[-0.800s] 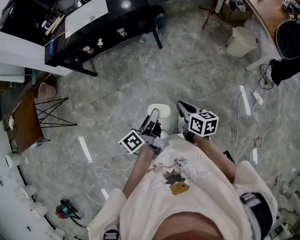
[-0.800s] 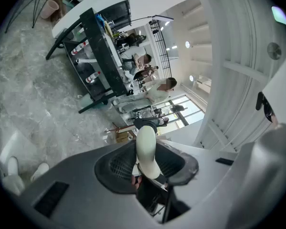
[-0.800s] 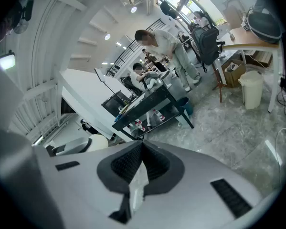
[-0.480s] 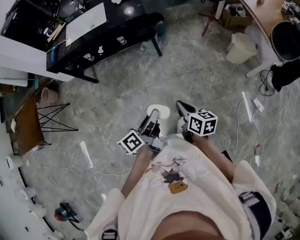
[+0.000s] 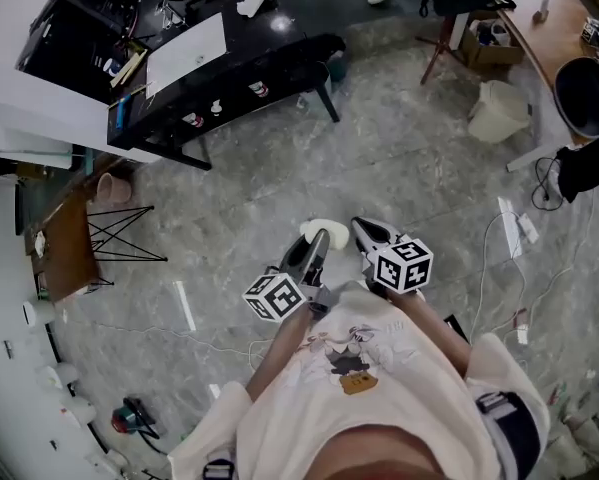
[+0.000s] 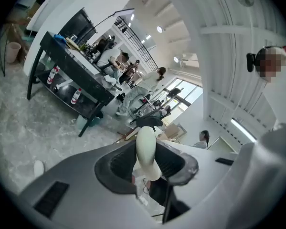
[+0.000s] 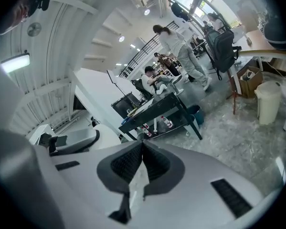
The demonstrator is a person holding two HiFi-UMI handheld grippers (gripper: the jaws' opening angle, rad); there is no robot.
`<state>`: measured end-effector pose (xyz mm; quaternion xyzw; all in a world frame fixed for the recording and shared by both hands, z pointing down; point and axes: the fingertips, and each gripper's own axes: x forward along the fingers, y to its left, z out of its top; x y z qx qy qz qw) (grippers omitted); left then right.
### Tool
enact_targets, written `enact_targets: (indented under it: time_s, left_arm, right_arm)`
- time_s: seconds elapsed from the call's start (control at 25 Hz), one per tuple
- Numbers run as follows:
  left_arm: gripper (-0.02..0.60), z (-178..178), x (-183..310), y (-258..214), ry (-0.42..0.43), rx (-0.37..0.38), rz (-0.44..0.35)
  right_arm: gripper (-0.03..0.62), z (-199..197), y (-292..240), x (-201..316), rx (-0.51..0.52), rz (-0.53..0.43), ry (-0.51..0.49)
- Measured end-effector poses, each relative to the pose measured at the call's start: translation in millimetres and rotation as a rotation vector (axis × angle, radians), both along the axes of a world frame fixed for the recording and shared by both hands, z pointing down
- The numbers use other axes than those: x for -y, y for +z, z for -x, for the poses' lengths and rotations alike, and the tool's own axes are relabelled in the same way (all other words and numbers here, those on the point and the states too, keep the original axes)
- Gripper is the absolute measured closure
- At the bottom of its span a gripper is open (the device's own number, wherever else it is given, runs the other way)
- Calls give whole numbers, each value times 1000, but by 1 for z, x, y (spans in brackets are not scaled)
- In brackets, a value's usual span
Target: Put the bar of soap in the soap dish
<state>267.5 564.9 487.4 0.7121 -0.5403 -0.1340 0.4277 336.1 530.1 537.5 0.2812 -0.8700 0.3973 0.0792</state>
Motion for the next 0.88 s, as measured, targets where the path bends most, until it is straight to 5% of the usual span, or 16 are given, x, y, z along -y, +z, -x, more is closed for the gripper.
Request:
enact_targets:
  time_s: [0.28,0.56,0.88]
  left_arm:
    - [456,23,11,17,34,61,44]
    - [456,44,91,15,105,33,-4]
    - [456,121,177,-30,131,13,-127]
  right_arm:
    - [588,21,27,5,-20,79,24]
    - [588,36,30,74,-118,55,103]
    - [588,102,-1,155,-186,3,146]
